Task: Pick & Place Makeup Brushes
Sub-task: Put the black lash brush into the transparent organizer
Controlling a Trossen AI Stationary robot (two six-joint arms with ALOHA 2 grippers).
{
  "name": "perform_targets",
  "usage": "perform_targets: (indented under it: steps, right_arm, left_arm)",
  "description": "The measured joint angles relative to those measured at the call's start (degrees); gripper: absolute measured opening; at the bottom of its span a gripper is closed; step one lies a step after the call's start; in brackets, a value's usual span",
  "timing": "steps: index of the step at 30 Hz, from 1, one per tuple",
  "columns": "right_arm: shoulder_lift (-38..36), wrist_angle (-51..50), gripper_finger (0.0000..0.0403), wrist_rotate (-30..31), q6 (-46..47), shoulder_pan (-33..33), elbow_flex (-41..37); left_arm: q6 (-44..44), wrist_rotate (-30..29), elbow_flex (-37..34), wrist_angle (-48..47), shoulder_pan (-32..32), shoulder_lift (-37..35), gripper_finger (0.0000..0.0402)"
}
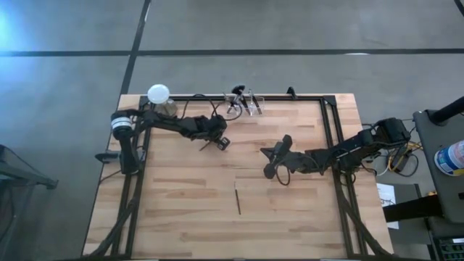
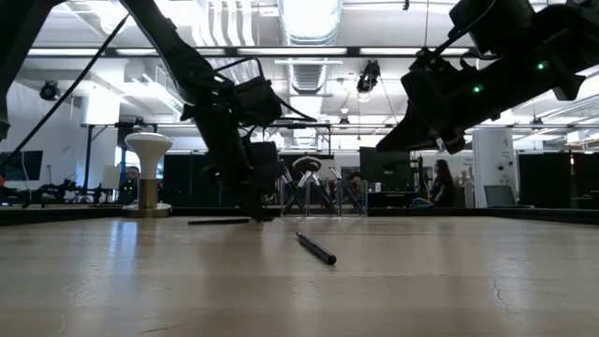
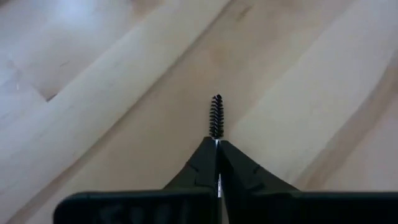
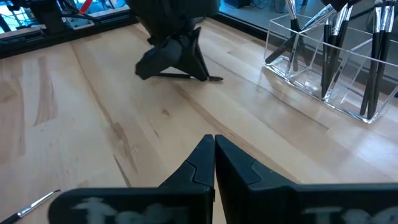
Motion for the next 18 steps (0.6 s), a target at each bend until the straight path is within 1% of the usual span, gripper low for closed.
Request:
perform_targets:
  steps: [5,9,12,18]
  right_arm:
    - [0.0,-0.2,0.0008,0.0,0.0,0.0,-0.1]
    - [0.0,-0.2,0.0008,0.0,0.0,0.0,-0.1]
    - [0.0,-0.4,0.0008,0.0,0.0,0.0,-0.2]
    - [0.3,-0.3,0.0008,-0.1,-0.2,-0.1,-0.5]
  left_arm:
    - [2.7,0.3,-0.4,-1.8,-1.7,-2.2,0.0003]
    - [3.0,3.2,-2.6,-0.5,-2.6,-5.3,0.0001]
    - [2.3,4.8,-6.1,5.7,-2.9,-8.5,0.0001]
    - [-1.3,8.0,-16.1,23.1,-3.0,-13.7,0.0]
